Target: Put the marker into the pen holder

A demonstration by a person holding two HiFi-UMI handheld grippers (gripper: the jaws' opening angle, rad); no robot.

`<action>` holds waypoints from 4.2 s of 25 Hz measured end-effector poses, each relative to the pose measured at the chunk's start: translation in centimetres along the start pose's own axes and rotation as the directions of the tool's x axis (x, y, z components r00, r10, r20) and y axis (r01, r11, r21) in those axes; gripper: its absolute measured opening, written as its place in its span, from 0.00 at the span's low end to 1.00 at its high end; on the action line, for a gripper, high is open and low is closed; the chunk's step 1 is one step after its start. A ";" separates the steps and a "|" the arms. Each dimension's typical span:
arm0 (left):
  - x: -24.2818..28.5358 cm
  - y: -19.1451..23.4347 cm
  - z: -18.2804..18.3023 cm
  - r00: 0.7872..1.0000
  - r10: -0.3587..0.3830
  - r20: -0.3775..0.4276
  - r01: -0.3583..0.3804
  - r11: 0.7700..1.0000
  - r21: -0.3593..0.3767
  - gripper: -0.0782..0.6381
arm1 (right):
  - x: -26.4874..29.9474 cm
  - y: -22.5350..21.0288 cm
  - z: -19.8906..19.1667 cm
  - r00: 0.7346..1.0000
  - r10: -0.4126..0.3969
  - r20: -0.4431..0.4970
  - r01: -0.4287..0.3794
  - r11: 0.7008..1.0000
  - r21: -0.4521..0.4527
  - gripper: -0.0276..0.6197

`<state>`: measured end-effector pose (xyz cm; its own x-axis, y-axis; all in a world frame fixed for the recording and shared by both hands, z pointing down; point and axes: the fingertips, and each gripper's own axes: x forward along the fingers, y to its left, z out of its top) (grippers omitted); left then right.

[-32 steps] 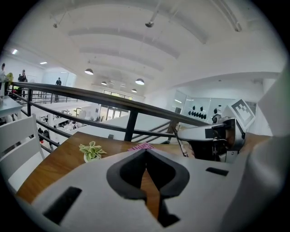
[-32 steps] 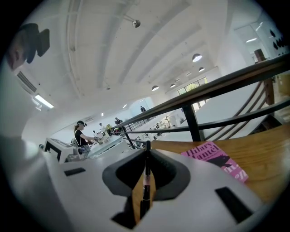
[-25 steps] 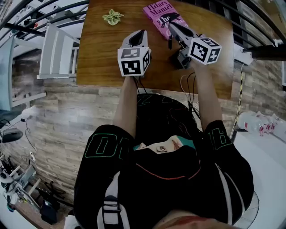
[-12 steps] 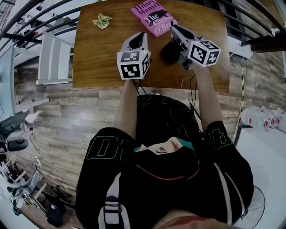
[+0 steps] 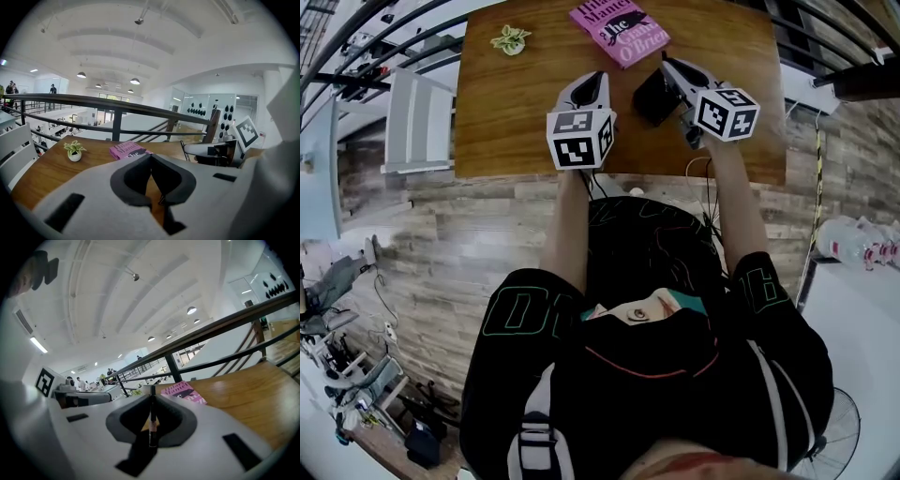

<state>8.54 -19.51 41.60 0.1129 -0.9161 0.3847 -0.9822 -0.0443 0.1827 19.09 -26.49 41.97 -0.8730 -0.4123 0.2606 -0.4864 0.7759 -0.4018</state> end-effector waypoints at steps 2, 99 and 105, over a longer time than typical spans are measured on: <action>-0.2 -0.3 -0.5 1.000 0.001 -0.009 -0.001 1.000 0.001 0.12 | -0.5 -0.3 -0.4 1.000 -0.004 0.002 0.004 1.000 0.012 0.11; -8.0 1.4 16.9 0.873 0.184 0.451 -0.265 0.956 0.122 0.12 | -8.5 5.6 17.6 0.918 -0.123 0.378 0.267 0.896 -0.356 0.05; -7.6 2.2 16.1 0.876 0.197 0.441 -0.270 0.957 0.109 0.12 | -8.0 6.5 17.9 0.918 -0.097 0.385 0.257 0.884 -0.391 0.05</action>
<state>3.08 -19.05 24.46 -0.1606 -0.9867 -0.0266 -0.9865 0.1613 -0.0271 22.26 -26.70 21.53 -0.7682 -0.6373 -0.0605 -0.6401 0.7663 0.0552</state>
